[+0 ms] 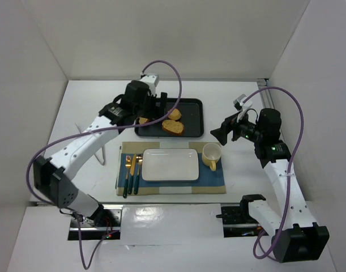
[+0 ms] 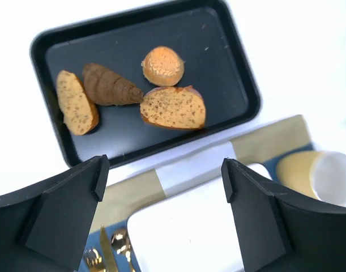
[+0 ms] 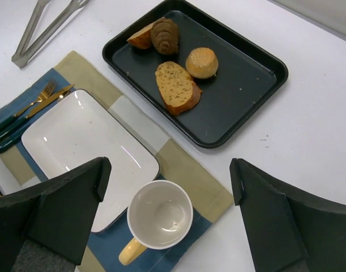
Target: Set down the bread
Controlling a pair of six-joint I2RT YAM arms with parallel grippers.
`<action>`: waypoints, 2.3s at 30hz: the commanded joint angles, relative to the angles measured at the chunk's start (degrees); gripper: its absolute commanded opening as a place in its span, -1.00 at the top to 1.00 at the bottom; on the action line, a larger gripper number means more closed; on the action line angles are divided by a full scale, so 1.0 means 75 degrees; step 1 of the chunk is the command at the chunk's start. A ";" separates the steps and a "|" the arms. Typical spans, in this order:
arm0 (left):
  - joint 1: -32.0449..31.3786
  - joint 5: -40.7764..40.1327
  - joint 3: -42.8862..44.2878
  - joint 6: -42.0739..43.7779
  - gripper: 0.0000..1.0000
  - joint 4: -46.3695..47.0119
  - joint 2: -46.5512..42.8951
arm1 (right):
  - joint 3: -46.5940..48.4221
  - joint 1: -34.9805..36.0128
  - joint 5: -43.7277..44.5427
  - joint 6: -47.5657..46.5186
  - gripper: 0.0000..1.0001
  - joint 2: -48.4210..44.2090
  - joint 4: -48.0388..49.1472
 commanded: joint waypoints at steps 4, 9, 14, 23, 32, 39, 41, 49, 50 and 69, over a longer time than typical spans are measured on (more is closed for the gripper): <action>0.0500 -0.0838 -0.1345 -0.0165 -1.00 -0.0154 -0.1881 | 0.0217 -0.0029 0.0112 -0.0105 -1.00 -0.0173 0.0373; 0.2269 -0.0958 -0.3419 -0.0574 -1.00 -0.0096 -0.3089 | 0.0124 -0.0029 -0.0065 -0.0446 -1.00 -0.0173 0.0267; 0.3760 -0.0886 -0.4640 -0.0587 -1.00 0.0244 -0.3268 | 0.0288 -0.0029 0.0029 -0.0446 -1.00 0.0143 0.0045; 0.4722 -0.1495 -0.4407 -0.0586 -1.00 -0.0224 -0.1744 | 0.0288 -0.0029 -0.0042 -0.0446 -1.00 0.0073 -0.0026; 0.4968 -0.1180 -0.4243 -0.0493 -1.00 -0.0295 -0.0970 | 0.0288 -0.0029 -0.0112 -0.0516 -1.00 -0.0068 -0.0026; 0.5190 -0.0594 -0.4173 -0.0305 -1.00 -0.0201 -0.0549 | 0.0288 -0.0029 -0.0181 -0.0516 -1.00 -0.0068 -0.0026; 0.5272 -0.0523 -0.4091 -0.0236 -1.00 -0.0201 -0.0303 | 0.0288 -0.0029 -0.0182 -0.0516 -1.00 -0.0068 -0.0026; 0.5354 -0.0056 -0.3750 -0.0165 -0.93 -0.0201 0.0542 | 0.0288 -0.0029 -0.0182 -0.0516 -1.00 -0.0068 -0.0026; 0.5355 0.0015 -0.3750 -0.0083 -0.89 -0.0201 0.0612 | 0.0288 -0.0029 -0.0182 -0.0516 -1.00 -0.0068 -0.0026; 0.5203 0.0438 -0.3528 -0.0082 1.00 -0.0365 0.0357 | 0.0288 -0.0029 -0.0323 -0.0516 -1.00 -0.0209 -0.0026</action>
